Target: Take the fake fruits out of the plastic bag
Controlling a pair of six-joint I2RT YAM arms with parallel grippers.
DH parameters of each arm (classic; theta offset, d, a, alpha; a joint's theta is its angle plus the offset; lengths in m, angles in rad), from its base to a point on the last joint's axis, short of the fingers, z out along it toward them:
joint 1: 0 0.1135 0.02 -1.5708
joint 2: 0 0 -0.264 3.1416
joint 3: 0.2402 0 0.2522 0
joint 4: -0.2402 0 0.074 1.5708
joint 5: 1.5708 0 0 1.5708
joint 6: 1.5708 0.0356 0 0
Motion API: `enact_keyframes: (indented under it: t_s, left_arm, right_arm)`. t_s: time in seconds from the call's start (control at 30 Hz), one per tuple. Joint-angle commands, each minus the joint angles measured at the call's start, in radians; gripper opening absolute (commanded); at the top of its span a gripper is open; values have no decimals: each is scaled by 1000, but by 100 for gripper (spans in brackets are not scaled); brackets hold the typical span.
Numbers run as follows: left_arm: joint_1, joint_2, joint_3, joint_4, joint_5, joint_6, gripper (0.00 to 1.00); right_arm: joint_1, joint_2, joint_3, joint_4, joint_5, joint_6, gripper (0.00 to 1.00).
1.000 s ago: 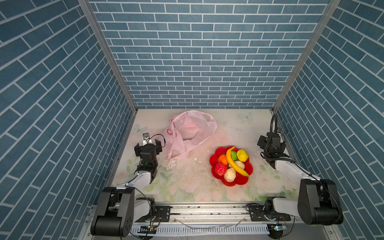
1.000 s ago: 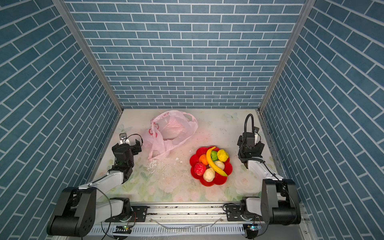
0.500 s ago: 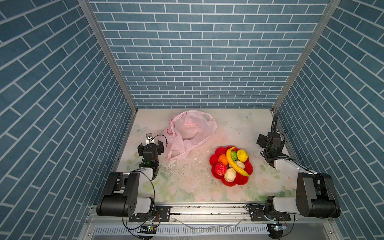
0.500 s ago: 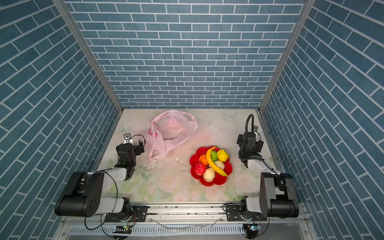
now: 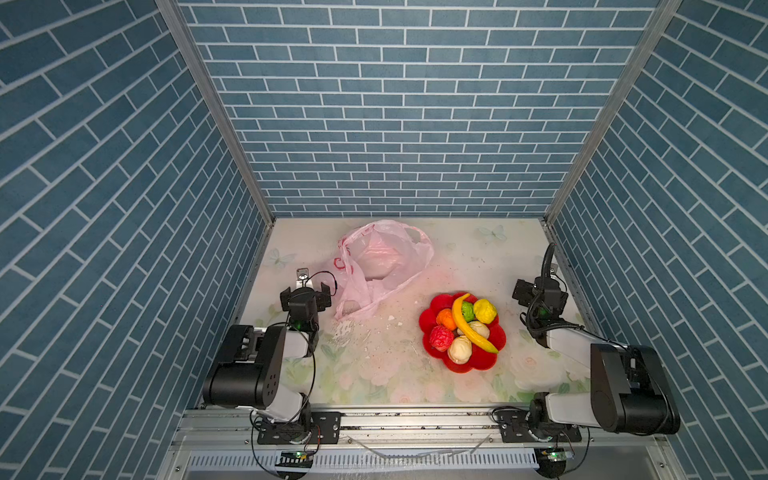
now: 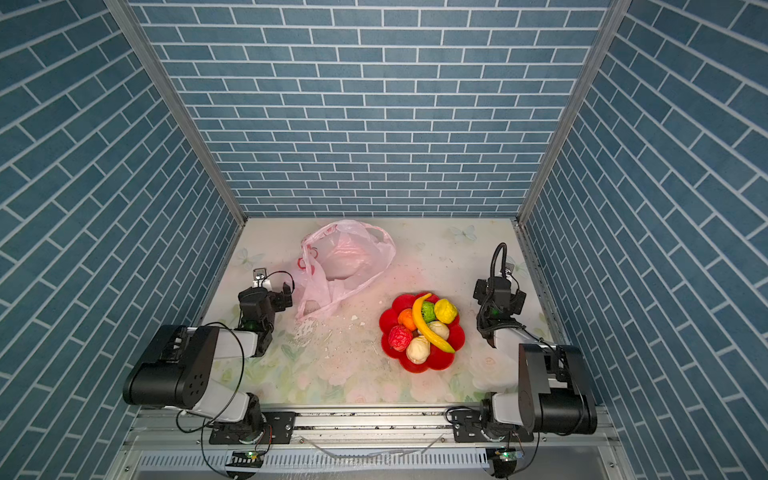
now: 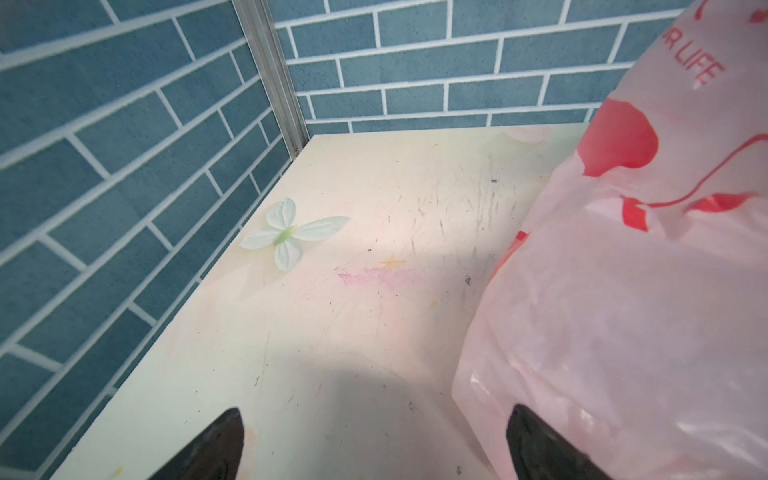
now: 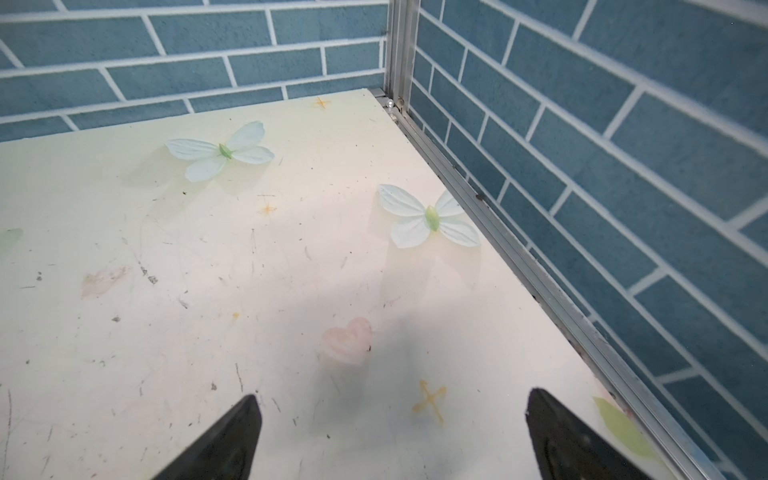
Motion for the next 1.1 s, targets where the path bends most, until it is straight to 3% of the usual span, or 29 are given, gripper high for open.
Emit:
enact_keyframes:
  t_s: [0.0, 0.27, 0.7, 0.87, 1.07]
  left_arm:
    - [7, 1, 17, 31, 31, 17, 99]
    - [6, 5, 37, -2, 93, 44, 99]
    - [6, 9, 53, -29, 127, 58, 99]
    - [5, 9, 54, -29, 124, 58, 99]
    - [6, 8, 54, -30, 123, 57, 99]
  right_arm:
    - [-10, 27, -14, 95, -32, -64, 99]
    - [-20, 127, -40, 264, -104, -79, 99]
    - [-32, 142, -31, 253, -159, -80, 99]
    - [-44, 180, -72, 366, -207, -85, 99]
    - [-46, 175, -68, 344, -203, -80, 99]
